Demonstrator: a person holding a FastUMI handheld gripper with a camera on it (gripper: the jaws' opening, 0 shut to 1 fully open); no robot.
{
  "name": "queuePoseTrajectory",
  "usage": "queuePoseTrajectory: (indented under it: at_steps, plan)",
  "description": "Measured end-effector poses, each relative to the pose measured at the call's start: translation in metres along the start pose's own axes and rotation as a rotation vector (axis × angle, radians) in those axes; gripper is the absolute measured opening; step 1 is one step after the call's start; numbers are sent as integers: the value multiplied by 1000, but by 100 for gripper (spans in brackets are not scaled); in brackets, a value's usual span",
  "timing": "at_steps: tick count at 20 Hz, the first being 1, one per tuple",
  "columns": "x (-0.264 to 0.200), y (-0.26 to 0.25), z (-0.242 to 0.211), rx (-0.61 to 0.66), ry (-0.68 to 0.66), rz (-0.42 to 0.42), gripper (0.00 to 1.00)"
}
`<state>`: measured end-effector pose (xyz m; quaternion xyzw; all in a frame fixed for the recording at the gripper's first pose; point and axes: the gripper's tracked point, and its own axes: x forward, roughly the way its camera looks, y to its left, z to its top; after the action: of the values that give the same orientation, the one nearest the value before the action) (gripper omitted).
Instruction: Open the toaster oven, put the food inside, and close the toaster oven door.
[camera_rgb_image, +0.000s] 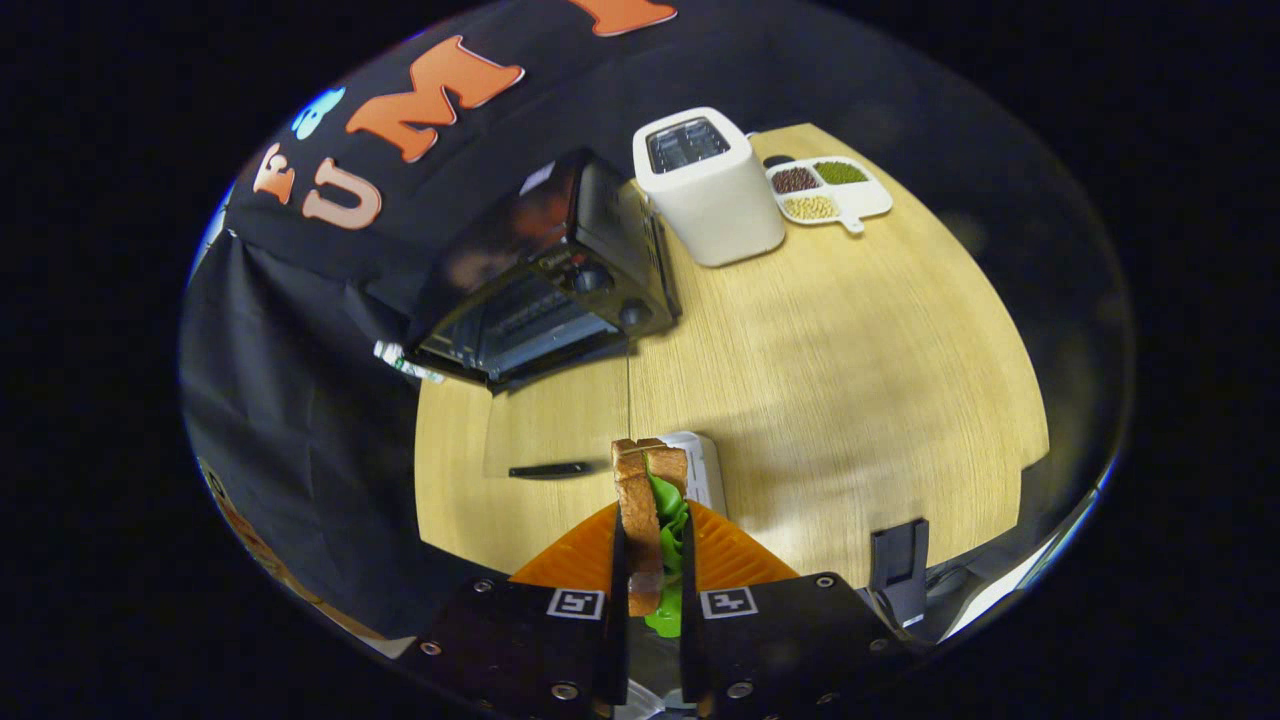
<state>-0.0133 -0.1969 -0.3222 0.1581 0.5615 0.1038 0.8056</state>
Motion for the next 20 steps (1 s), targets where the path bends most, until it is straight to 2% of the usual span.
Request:
queuePoseTrajectory:
  at_steps: [5,11,17,20]
  plan:
    - [-8,63,30,173,-228,101,20]
    - [47,128,37,338,-393,212,20]
    - [106,159,45,498,-531,265,20]
    - [148,156,47,517,-537,186,20]
